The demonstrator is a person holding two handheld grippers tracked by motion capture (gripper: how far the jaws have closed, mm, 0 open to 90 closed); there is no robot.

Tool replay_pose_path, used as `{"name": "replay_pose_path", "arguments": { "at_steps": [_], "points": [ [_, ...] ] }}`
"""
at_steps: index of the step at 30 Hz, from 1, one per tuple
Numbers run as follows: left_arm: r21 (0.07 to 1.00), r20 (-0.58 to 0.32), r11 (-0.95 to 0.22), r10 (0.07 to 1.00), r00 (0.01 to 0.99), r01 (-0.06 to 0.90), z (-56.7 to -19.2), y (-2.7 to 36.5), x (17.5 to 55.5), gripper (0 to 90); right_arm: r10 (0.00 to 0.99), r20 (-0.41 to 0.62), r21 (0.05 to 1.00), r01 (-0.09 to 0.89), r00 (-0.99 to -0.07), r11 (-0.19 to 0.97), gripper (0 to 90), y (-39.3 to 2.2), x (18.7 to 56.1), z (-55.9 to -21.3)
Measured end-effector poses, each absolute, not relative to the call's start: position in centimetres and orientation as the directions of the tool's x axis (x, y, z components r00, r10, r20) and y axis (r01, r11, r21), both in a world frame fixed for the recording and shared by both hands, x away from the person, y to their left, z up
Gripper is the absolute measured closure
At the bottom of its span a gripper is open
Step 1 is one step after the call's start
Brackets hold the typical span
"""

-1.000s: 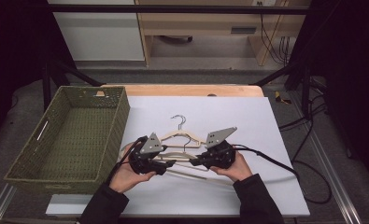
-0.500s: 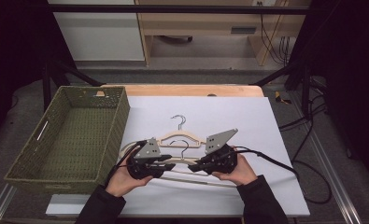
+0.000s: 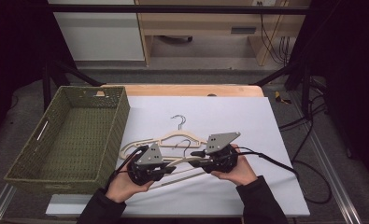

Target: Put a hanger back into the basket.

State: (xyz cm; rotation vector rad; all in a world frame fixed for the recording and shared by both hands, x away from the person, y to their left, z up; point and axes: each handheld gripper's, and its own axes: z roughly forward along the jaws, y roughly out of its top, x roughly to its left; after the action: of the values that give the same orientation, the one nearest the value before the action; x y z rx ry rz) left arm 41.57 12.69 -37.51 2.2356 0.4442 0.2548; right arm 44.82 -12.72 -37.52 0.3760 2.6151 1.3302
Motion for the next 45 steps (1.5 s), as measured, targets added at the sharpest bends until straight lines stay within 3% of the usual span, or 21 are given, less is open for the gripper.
{"name": "replay_pose_path", "arguments": {
  "at_steps": [7, 8, 14, 30, 45],
  "points": [
    [0.792, 0.009, -0.545, 0.462, 0.887, 0.275, -37.1, 12.8, 41.2, 86.1, 0.377, -0.062, 0.84, 0.155, -0.924, 0.519, 48.1, -13.4, 44.6, -37.2],
    [0.793, 0.008, -0.54, 0.471, 0.882, 0.281, -37.0, 12.9, 41.2, 86.0, 0.403, -0.071, 0.85, 0.157, -0.912, 0.503, 42.1, -13.7, 44.5, -37.0],
    [0.807, 0.012, -0.504, 0.535, 0.845, 0.308, -36.7, 13.5, 41.3, 85.9, 0.514, -0.036, 0.904, 0.191, -0.857, 0.383, 28.0, -16.4, 43.8, -36.8],
    [0.864, 0.012, -0.403, 0.618, 0.786, 0.303, -33.7, 15.3, 40.6, 86.0, 0.695, 0.045, 0.916, 0.308, -0.717, 0.258, 10.1, -20.5, 43.2, -38.8],
    [0.887, 0.056, -0.381, 0.649, 0.759, 0.261, -26.8, 19.5, 42.1, 86.0, 0.746, 0.065, 0.929, 0.314, -0.662, 0.197, 6.8, -22.0, 43.1, -38.7]
  ]
}}
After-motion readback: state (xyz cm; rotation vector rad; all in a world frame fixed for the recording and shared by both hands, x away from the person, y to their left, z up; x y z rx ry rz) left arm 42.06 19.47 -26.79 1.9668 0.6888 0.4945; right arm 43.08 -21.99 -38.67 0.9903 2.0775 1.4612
